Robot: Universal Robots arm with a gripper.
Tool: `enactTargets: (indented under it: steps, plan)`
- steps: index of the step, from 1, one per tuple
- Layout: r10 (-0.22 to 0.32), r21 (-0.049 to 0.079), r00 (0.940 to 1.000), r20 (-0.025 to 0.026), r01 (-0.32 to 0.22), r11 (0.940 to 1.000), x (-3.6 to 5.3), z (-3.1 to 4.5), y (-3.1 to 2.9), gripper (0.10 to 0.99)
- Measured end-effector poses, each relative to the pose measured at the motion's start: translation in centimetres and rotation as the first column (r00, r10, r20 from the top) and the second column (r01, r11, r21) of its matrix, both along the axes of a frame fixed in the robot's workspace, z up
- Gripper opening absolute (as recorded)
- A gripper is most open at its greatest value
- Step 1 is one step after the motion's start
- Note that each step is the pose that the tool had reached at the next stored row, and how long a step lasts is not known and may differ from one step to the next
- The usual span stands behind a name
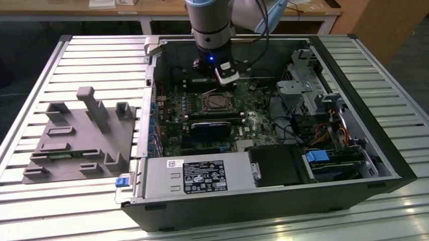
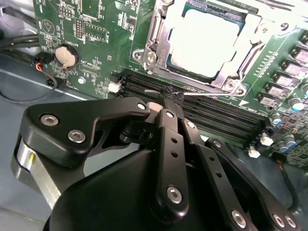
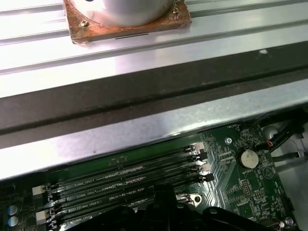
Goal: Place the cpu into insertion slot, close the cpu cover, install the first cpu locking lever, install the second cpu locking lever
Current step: 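Install the first cpu locking lever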
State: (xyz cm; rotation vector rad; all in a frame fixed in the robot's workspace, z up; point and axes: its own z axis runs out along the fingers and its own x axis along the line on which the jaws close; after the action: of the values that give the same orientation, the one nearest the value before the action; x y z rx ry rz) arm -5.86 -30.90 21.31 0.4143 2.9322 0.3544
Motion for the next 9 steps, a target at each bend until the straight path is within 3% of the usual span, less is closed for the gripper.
enactTargets:
  steps: [9]
  plan:
    - [-0.046, -0.008, 0.9989, 0.0036, 0.046, 0.9989, -0.01, -0.38, 0.28, 0.102]
